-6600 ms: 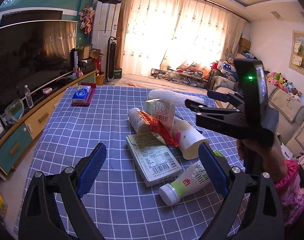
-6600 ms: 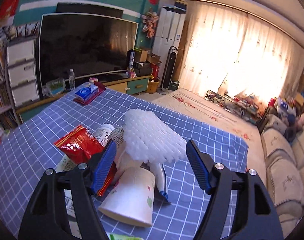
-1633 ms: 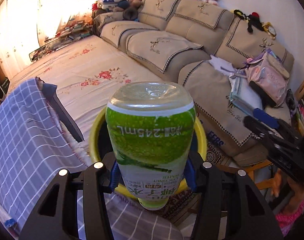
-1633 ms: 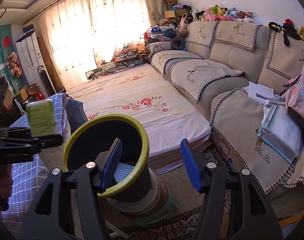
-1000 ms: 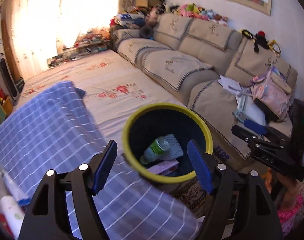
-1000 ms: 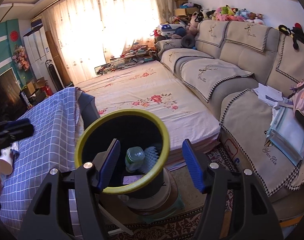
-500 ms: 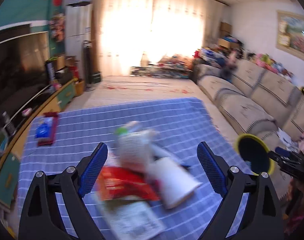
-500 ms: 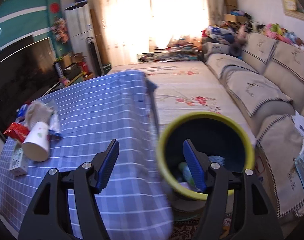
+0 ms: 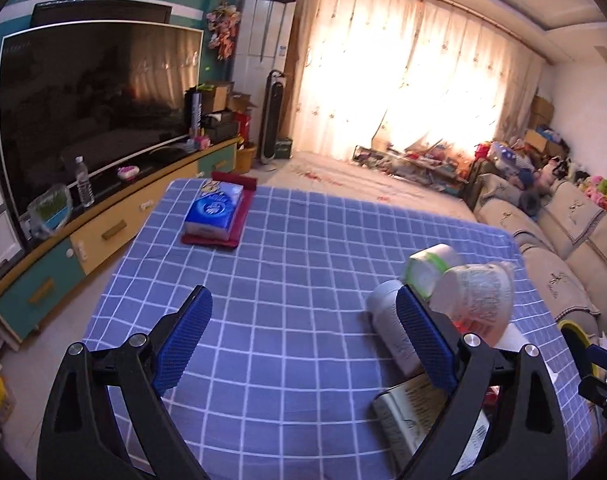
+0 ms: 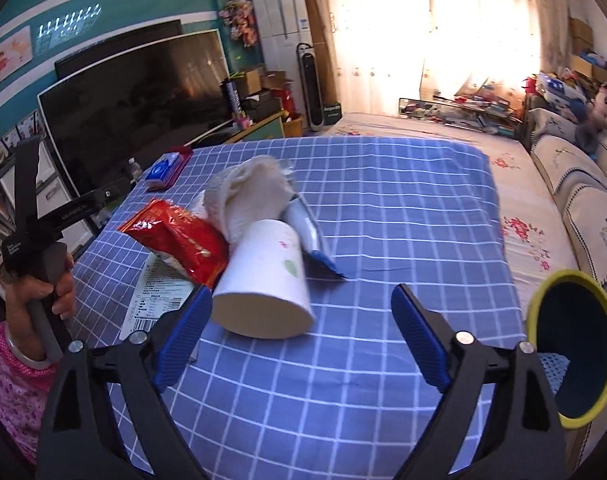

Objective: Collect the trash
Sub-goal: 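Reach to the white paper cup and grasp it with the right tool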

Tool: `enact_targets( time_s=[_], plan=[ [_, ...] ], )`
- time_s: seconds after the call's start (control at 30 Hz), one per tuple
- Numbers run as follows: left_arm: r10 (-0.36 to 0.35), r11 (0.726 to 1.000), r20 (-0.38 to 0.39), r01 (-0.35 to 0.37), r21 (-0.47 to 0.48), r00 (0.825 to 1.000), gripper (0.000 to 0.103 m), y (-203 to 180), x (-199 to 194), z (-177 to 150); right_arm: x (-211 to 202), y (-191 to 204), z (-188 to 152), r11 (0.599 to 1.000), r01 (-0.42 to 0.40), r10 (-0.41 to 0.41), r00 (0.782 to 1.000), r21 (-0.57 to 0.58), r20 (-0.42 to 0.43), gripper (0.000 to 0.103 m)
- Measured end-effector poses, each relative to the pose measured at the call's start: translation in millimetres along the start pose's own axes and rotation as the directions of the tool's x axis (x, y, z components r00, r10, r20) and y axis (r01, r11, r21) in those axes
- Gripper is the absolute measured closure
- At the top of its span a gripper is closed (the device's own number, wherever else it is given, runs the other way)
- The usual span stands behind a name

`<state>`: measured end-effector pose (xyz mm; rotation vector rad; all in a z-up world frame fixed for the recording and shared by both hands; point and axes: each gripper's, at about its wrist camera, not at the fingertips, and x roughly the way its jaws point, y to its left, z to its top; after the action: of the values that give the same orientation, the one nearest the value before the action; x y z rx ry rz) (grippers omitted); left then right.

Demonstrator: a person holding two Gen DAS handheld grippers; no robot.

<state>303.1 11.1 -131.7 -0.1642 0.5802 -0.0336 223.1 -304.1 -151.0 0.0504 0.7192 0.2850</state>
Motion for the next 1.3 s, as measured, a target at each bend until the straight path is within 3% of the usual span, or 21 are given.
enact_targets(
  time_s=[0.2, 0.6, 0.67, 0.7, 0.83, 1.3],
  plan=[
    [0.024, 0.999, 0.018, -0.023, -0.04, 1.0, 0.01, 11, 2, -4, 36, 16, 1, 0.999, -0.037, 0.038, 0.998, 0.012, -0.059, 0.015],
    [0.019, 1.0, -0.001, -0.019, 0.0, 1.0, 0.01, -1, 9, -12, 64, 27, -9, 1.0, 0.014, -0.015, 0.993, -0.012, -0.117, 0.011],
    [0.022, 1.0, -0.001, -0.022, -0.007, 1.0, 0.01, 0, 10, -13, 68, 29, -10, 1.0, 0.023, -0.025, 0.992, -0.018, -0.124, 0.017],
    [0.023, 1.0, -0.001, -0.024, -0.01, 1.0, 0.01, 1, 10, -13, 68, 28, -11, 1.0, 0.019, -0.021, 0.992, -0.014, -0.126, 0.028],
    [0.025, 0.999, -0.004, -0.025, -0.022, 1.0, 0.01, 3, 9, -13, 62, 28, -10, 1.0, 0.007, -0.009, 0.994, -0.018, -0.111, 0.034],
    [0.043, 0.999, -0.007, -0.043, -0.026, 0.999, 0.01, 4, 11, -14, 10, 22, -13, 0.999, -0.039, 0.038, 0.998, -0.011, -0.056, 0.038]
  ],
)
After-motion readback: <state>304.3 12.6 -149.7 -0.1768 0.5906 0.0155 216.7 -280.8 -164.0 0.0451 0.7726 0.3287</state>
